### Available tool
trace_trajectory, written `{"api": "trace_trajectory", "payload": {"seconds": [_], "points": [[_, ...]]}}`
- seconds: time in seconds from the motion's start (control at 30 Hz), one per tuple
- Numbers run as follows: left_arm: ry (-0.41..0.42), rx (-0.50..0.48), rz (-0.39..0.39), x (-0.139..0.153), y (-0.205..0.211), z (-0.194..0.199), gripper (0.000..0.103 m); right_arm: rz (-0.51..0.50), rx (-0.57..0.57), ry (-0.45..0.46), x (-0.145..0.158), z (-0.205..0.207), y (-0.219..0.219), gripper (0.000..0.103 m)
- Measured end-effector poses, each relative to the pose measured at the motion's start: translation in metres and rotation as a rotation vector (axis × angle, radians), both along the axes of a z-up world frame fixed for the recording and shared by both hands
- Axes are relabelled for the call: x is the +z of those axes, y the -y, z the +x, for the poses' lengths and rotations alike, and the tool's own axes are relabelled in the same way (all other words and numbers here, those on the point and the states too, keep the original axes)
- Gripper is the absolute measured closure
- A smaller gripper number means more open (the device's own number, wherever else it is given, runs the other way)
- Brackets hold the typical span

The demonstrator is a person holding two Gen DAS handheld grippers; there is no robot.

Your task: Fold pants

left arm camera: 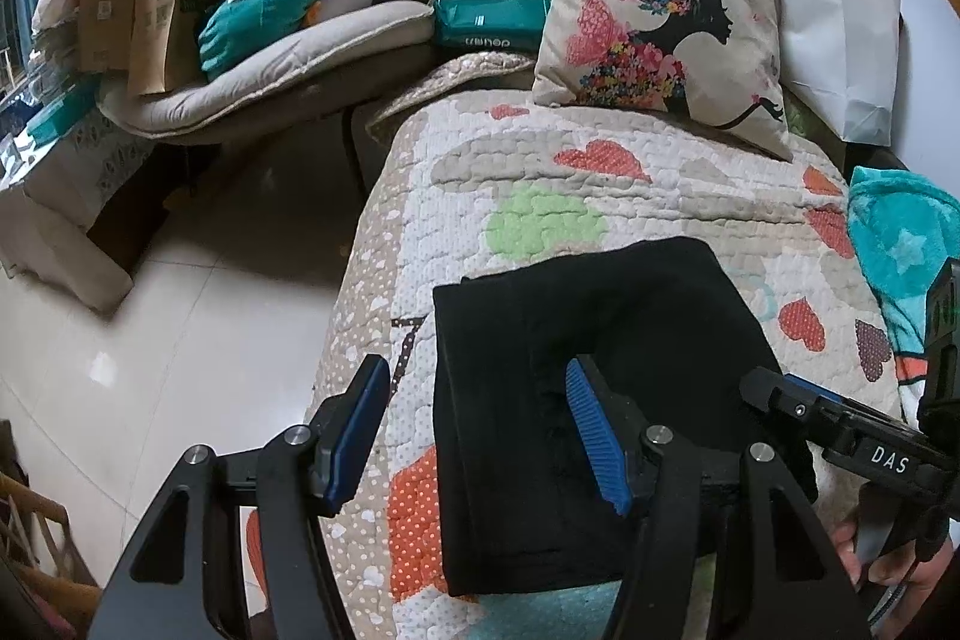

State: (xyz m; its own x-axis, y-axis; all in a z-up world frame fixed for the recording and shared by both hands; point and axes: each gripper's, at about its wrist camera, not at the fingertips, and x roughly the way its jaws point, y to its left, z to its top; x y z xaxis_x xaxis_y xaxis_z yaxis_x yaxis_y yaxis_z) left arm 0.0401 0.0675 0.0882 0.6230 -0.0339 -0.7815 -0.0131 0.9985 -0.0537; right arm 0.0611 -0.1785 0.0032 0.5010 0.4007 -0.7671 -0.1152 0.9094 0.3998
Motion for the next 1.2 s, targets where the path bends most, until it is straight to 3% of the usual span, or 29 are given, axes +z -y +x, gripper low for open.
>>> {"api": "trace_trajectory", "payload": {"seconds": [0.33, 0.43, 0.53, 0.63, 0.73, 0.9, 1.0, 1.13, 1.2], "points": [[-0.063, 0.009, -0.028, -0.014, -0.005, 0.006, 0.042, 0.0, -0.005, -0.005, -0.002, 0.0, 0.001, 0.014], [-0.104, 0.019, -0.075, -0.021, -0.012, 0.012, 0.042, -0.006, -0.004, -0.015, -0.003, 0.003, 0.0, 0.013], [-0.164, 0.055, -0.174, -0.033, -0.029, 0.023, 0.042, -0.034, 0.023, -0.021, 0.0, 0.013, -0.005, 0.013], [-0.23, 0.073, -0.281, -0.049, -0.042, 0.033, 0.036, -0.053, 0.041, -0.025, 0.0, 0.024, -0.007, 0.013], [-0.255, 0.092, -0.327, -0.06, -0.047, 0.036, 0.027, -0.046, 0.045, -0.047, -0.005, 0.036, -0.008, 0.012], [-0.287, 0.1, -0.393, -0.07, -0.054, 0.041, 0.017, 0.014, 0.049, -0.102, -0.016, 0.051, -0.008, 0.012], [-0.37, 0.064, -0.486, -0.092, -0.05, 0.047, 0.006, 0.07, 0.048, -0.127, -0.022, 0.057, -0.007, 0.012], [-0.335, 0.034, -0.417, -0.088, -0.036, 0.046, 0.003, 0.127, 0.037, -0.135, -0.026, 0.061, -0.004, 0.01], [-0.32, 0.03, -0.428, -0.085, -0.033, 0.043, 0.015, 0.136, 0.047, -0.14, -0.026, 0.062, -0.007, 0.012]]}}
